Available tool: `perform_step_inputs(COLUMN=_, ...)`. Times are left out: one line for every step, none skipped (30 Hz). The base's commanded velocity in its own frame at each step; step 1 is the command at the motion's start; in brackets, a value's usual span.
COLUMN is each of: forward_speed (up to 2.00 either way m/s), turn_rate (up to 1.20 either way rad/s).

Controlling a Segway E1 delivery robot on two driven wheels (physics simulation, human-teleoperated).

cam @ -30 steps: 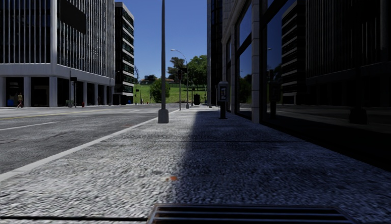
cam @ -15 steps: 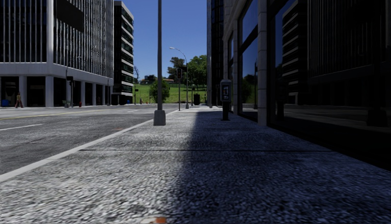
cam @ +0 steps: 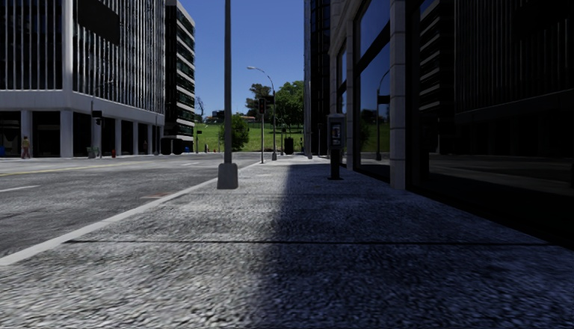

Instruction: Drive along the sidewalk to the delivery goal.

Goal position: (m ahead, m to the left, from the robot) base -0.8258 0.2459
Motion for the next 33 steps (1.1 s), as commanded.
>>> perform_step_inputs(forward_speed=1.18, turn_rate=0.0)
perform_step_inputs(forward_speed=0.77, turn_rate=0.0)
perform_step_inputs(forward_speed=0.49, turn_rate=0.0)
perform_step_inputs(forward_speed=0.23, turn_rate=0.0)
perform_step_inputs(forward_speed=0.0, turn_rate=0.0)
perform_step_inputs(forward_speed=0.0, turn_rate=0.0)
perform_step_inputs(forward_speed=0.0, turn_rate=0.0)
perform_step_inputs(forward_speed=0.0, turn_rate=0.0)
perform_step_inputs(forward_speed=0.0, turn_rate=0.0)
perform_step_inputs(forward_speed=0.0, turn_rate=0.0)
perform_step_inputs(forward_speed=0.0, turn_rate=0.0)
perform_step_inputs(forward_speed=0.0, turn_rate=0.0)
perform_step_inputs(forward_speed=0.0, turn_rate=0.0)
perform_step_inputs(forward_speed=0.0, turn_rate=0.0)
perform_step_inputs(forward_speed=0.0, turn_rate=0.0)
perform_step_inputs(forward_speed=0.0, turn_rate=0.0)
perform_step_inputs(forward_speed=0.0, turn_rate=0.0)
perform_step_inputs(forward_speed=0.0, turn_rate=0.0)
perform_step_inputs(forward_speed=0.0, turn_rate=0.0)
perform_step_inputs(forward_speed=0.0, turn_rate=0.0)
perform_step_inputs(forward_speed=0.0, turn_rate=0.0)
perform_step_inputs(forward_speed=0.0, turn_rate=0.0)
perform_step_inputs(forward_speed=0.0, turn_rate=0.0)
perform_step_inputs(forward_speed=0.0, turn_rate=0.0)
perform_step_inputs(forward_speed=0.0, turn_rate=0.0)
perform_step_inputs(forward_speed=0.0, turn_rate=0.0)
perform_step_inputs(forward_speed=0.0, turn_rate=0.0)
perform_step_inputs(forward_speed=0.0, turn_rate=0.0)
perform_step_inputs(forward_speed=0.0, turn_rate=0.0)
perform_step_inputs(forward_speed=0.0, turn_rate=0.0)
perform_step_inputs(forward_speed=0.0, turn_rate=0.0)
perform_step_inputs(forward_speed=0.0, turn_rate=0.0)
perform_step_inputs(forward_speed=0.0, turn_rate=0.0)
